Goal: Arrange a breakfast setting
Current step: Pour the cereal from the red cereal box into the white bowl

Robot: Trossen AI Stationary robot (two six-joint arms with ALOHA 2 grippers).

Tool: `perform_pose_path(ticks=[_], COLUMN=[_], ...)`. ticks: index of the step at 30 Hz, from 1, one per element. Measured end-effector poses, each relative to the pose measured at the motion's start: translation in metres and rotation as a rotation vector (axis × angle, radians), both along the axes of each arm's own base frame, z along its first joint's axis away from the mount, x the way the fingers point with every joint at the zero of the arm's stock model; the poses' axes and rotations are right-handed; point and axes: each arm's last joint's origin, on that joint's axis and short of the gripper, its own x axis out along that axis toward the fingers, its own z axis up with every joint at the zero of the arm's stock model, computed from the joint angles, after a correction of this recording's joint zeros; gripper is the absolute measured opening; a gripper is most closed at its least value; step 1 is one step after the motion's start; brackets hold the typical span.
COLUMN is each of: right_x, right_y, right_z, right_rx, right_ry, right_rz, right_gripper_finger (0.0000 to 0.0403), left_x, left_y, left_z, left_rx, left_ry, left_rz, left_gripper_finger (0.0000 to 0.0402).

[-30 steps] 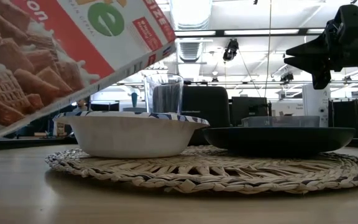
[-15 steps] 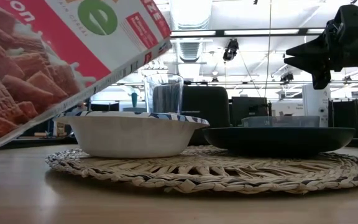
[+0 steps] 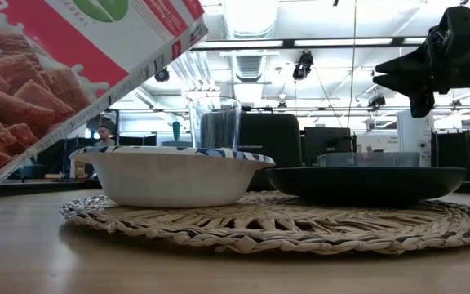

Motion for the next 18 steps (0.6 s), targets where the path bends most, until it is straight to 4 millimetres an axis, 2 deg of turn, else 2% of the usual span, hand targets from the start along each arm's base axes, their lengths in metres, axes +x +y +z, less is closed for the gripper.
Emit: perform_pose_path(ticks=[5, 13, 18], right_x=[0.0000, 0.0000, 0.0000], right_y=[0.0000, 0.0000, 0.0000], right_z=[0.0001, 0.0000, 0.0000], right_rx=[0.000, 0.000, 0.000], right_ry=[0.000, 0.000, 0.000], right_rz=[0.000, 0.000, 0.000], right_gripper_finger=[0.0112, 0.0112, 0.0112], left_x=[-0.0007, 0.0002, 0.0008], left_y=[-0.0035, -0.0026, -0.0018], left_z=[-0.0025, -0.0031, -0.0039], left_rx=[0.033, 0.064, 0.090], left_ry=[-0.022, -0.048, -0.067], left_rz=[-0.008, -0.036, -0.053], left_gripper_finger=[0.0003, 0.0038, 0.0033])
